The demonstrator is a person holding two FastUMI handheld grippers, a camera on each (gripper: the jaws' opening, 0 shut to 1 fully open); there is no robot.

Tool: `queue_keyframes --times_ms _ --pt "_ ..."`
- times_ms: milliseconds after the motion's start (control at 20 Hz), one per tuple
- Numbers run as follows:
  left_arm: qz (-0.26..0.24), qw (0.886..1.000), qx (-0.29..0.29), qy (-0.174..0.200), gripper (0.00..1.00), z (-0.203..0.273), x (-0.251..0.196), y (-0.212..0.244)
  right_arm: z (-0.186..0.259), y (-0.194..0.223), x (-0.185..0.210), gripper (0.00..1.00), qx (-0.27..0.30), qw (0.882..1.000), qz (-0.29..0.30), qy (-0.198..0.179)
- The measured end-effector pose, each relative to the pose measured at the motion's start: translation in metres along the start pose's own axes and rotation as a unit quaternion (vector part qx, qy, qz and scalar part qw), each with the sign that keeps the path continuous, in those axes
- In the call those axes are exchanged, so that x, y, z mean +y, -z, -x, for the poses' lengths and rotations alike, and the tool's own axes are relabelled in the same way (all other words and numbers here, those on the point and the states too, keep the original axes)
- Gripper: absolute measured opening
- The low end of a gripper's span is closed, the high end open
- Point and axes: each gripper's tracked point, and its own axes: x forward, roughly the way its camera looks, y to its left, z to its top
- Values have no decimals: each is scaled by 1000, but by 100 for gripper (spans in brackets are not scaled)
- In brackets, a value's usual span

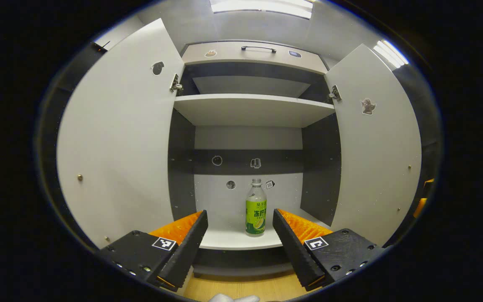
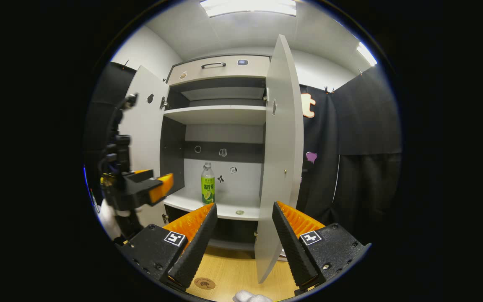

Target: Grasp the bottle in the cabinet with the left hand and place it on the coaster, then close the right door with the right hand and the left door with the left hand.

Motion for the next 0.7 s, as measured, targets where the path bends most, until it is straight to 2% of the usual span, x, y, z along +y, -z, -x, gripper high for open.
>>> queue_keyframes --times_ms 200,350,700 --pt "-1 1000 2 8 95 -68 -20 9 -1 -7 6 82 3 1000 4 -1" --pt "-5 1000 10 -2 95 -112 -26 24 -6 -9 13 82 7 1000 7 -4" --pt "-15 999 43 -5 95 -189 -40 73 -19 0 24 82 24 1000 10 -7"
